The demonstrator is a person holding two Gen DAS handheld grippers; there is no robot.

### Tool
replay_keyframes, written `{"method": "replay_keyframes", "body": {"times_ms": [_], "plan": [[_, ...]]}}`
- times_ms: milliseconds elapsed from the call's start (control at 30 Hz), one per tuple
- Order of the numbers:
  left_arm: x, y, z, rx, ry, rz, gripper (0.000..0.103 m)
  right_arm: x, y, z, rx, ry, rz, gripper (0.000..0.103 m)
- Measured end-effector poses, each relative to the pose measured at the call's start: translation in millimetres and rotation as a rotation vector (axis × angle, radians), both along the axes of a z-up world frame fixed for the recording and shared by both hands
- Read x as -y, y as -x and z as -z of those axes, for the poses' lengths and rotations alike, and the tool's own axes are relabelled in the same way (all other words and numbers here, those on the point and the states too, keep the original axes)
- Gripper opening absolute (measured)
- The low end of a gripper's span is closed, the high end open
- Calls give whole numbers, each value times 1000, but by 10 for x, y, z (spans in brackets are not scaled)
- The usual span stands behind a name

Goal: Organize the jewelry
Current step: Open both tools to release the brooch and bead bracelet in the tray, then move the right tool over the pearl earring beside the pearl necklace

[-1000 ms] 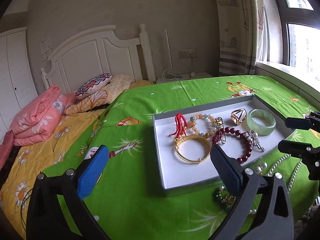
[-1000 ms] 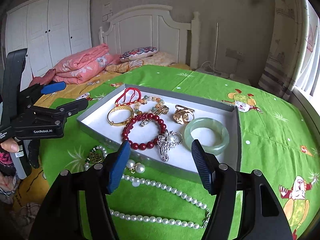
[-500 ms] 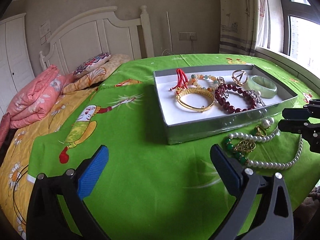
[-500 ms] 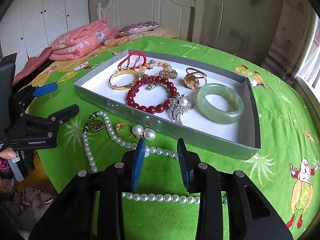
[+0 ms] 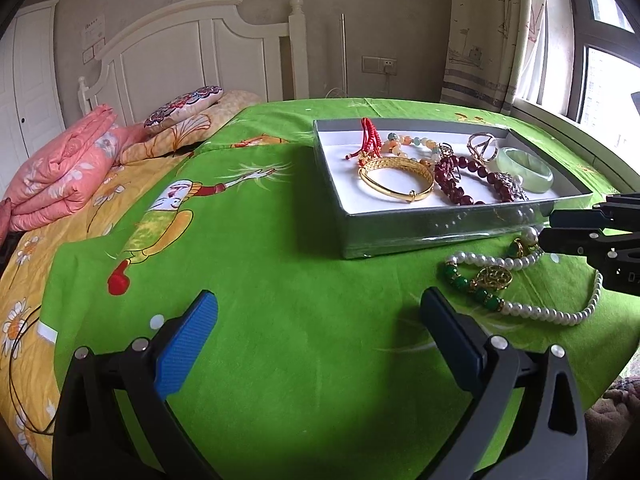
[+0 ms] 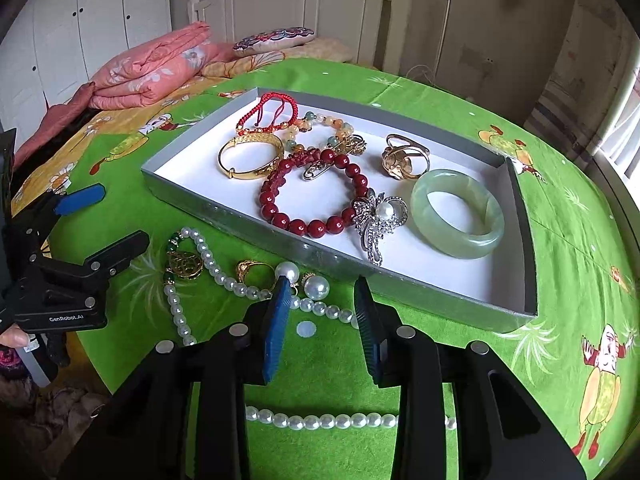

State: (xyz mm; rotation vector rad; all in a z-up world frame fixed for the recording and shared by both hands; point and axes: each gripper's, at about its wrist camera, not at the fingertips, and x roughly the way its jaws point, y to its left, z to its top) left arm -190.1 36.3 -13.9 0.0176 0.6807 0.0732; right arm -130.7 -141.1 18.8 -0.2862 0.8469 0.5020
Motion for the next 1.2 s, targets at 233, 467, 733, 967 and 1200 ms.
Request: {"method": "replay_keyframes", "body": {"times_ms": [233, 467, 733, 967, 1200], "plan": [[5, 17, 5, 8, 3, 2, 101, -46, 18, 2, -7, 3, -5, 20], [-26, 15, 8, 6, 15, 3, 101, -57, 104, 6, 5, 17, -19, 9], [20, 63, -18, 6, -23, 6, 101, 191, 195, -1, -28, -39, -7, 6], [253, 228, -202, 41, 24, 149, 100, 333, 274, 22, -75, -112, -68, 7], [667, 119, -358, 57, -10, 302, 100, 306, 320, -86, -61, -164, -111, 8]]}}
